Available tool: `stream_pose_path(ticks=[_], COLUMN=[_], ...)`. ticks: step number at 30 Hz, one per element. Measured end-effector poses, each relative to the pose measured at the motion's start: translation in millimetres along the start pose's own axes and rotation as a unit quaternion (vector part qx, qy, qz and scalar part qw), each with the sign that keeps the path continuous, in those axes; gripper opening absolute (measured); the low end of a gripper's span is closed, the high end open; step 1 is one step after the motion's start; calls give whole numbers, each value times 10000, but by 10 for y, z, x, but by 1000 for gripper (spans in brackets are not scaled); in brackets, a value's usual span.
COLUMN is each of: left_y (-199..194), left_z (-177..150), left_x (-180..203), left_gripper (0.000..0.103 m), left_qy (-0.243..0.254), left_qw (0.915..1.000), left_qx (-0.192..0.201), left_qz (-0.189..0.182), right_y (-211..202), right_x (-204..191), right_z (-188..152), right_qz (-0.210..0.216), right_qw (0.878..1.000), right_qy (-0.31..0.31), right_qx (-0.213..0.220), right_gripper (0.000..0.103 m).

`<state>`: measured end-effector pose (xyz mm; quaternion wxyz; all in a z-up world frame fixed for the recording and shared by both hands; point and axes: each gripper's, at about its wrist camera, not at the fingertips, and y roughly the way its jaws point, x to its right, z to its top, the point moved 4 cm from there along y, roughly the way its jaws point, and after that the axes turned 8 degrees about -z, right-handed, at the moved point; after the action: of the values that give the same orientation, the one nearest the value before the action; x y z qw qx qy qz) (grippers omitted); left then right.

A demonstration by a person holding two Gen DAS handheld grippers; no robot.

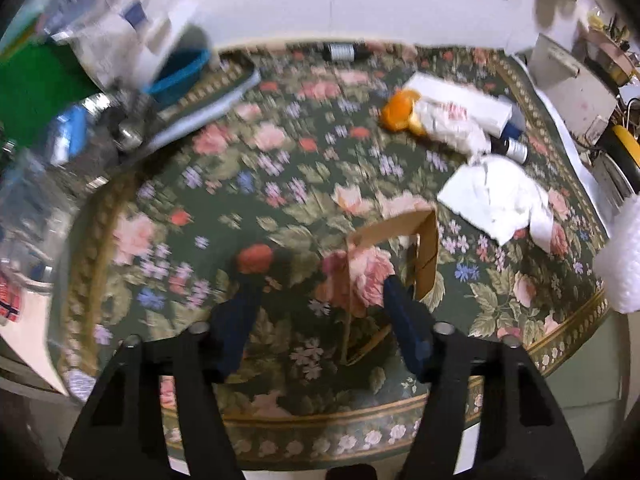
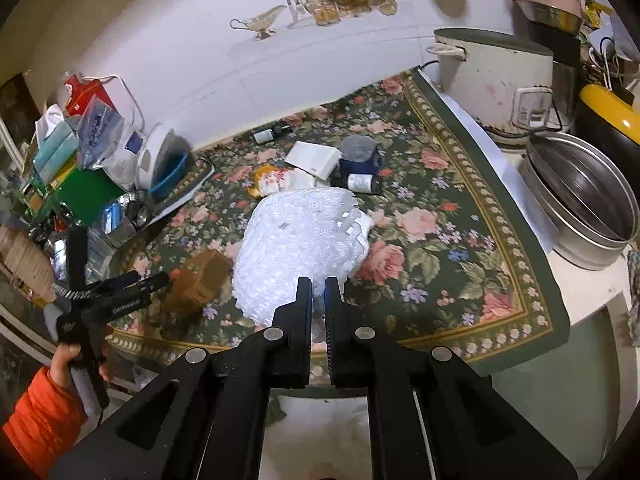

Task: Collect trash
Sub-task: 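Grasp the brown cardboard tag with the left gripper while the right grasps the white foam net, then carry the tag and foam net down over the white floor bucket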

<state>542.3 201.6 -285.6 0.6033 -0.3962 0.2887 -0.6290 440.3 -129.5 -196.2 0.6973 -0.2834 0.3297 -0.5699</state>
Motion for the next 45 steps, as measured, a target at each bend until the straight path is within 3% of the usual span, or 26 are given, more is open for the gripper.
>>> stream_pose_path(ticks=[3, 5, 7, 13, 19, 27, 32, 38, 45], left_y=[196, 265, 282, 71, -451, -1066, -1255, -1249, -711], left_z=[-51, -75, -94, -139, -309, -1016, -1578, -2176, -2818], left_x=[-7, -18, -15, 94, 416, 1084, 1463, 1730, 1807], left_gripper=[34, 8, 0, 0, 0, 0, 0, 0, 0], left_qy=[-88, -156, -213, -102, 136, -82, -331, -697, -952], left_qw=[9995, 9990, 9987, 9994, 9991, 9976, 9973, 9963, 9954], left_qx=[-291, -392, -372, -127, 281, 664, 651, 486, -60], left_qz=[-36, -155, -292, -304, -274, -174, -91, -88, -28], right_y=[-18, -13, -17, -40, -215, -550, -761, -817, -365], right_x=[41, 71, 96, 155, 255, 448, 618, 783, 873], right_z=[-31, -55, -84, -203, -284, -543, -793, -1175, -1747], right_qz=[-86, -136, -187, -321, -229, 115, 296, 413, 381], right_qw=[10000, 9999, 9996, 9988, 9991, 9998, 9982, 9948, 9907], right_qy=[21, 90, 180, 358, 363, -160, -495, -841, -941], right_qx=[-21, -54, -73, -134, -73, -47, -165, -388, -907], right_gripper=[6, 6, 6, 6, 6, 6, 6, 6, 6])
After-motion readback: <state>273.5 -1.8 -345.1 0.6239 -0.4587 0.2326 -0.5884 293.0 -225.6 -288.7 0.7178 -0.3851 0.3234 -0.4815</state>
